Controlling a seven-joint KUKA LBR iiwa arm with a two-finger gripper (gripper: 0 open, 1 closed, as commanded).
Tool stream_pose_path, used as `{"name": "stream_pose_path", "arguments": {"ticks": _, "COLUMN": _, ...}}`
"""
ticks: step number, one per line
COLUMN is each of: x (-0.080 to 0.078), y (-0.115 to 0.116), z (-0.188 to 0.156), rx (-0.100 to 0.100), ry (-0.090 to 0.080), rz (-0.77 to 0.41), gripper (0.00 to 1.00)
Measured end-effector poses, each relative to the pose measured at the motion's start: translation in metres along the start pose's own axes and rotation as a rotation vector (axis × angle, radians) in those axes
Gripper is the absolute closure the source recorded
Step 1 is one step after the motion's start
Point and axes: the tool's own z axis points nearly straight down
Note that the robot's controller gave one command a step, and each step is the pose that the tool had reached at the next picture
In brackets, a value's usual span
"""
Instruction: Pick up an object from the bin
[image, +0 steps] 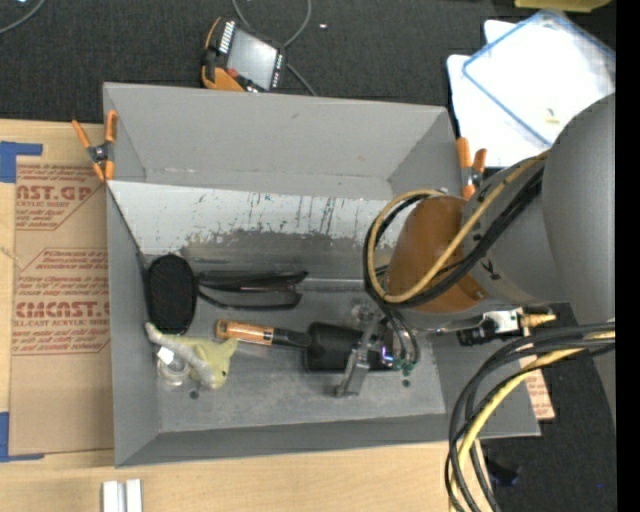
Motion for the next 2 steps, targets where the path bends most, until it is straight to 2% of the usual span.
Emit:
{"name": "stream_pose_path", "arguments": {"ticks": 1, "x": 0.0025, "y": -0.0114, "z": -0.0063, "rx": 0.001, "ry": 0.017, "rz": -0.227, "gripper": 1.00}}
{"name": "stream_pose_path", "arguments": {"ticks": 2, "x": 0.0025, "y": -0.0112, "z": -0.0065, "rx": 0.001, "ry": 0.017, "rz": -0.228, "gripper": 1.00}}
